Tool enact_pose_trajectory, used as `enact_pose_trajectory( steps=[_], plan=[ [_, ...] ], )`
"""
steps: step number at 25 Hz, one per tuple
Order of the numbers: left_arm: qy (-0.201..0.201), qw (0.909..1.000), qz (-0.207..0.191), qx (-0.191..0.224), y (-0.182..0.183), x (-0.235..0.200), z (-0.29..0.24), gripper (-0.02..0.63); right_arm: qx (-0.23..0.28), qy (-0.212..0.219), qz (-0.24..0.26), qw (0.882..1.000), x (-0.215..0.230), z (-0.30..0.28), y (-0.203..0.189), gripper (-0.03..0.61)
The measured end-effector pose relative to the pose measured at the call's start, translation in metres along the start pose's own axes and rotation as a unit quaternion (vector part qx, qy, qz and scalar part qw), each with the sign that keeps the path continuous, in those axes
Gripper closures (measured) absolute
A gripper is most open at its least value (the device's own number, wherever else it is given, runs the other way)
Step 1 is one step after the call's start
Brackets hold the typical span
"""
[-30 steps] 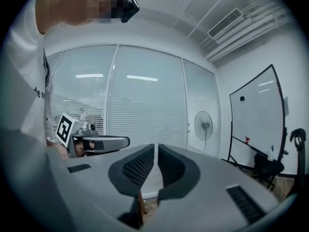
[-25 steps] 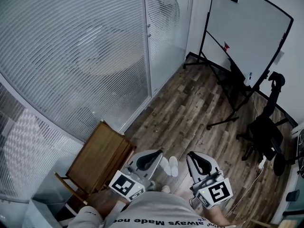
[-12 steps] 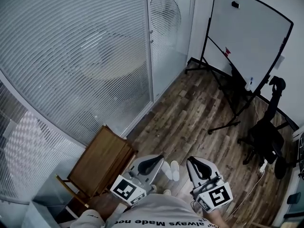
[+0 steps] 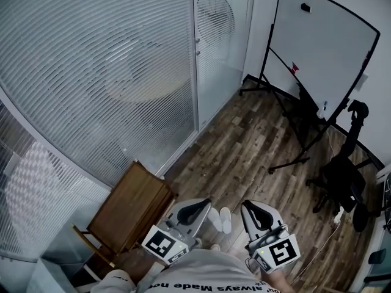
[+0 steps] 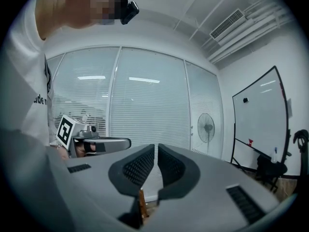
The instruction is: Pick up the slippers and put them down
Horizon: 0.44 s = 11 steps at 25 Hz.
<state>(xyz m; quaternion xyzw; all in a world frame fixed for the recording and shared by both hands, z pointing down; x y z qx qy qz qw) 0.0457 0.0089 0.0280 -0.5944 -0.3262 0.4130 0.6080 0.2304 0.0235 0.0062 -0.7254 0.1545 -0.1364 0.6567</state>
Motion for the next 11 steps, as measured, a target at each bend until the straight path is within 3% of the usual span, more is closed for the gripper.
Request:
enact_pose_trajectory(
  steps=[11],
  plan=[
    [-0.003, 1.0, 0.001, -0.001, 0.0076, -0.0033, 0.0011, 0.601, -0.002, -0.001, -0.001, 1.0, -0.0019, -0.0036, 0.0063, 0.551]
  ],
)
Point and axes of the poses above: the fingertips, and each gripper's own axes: z backward along the fingers, x to its right, y out of its top, the point moved 7 cm from there along z, backward along the fingers, and after that the axes turned 14 degrees about -y, right-handed, at the moved point
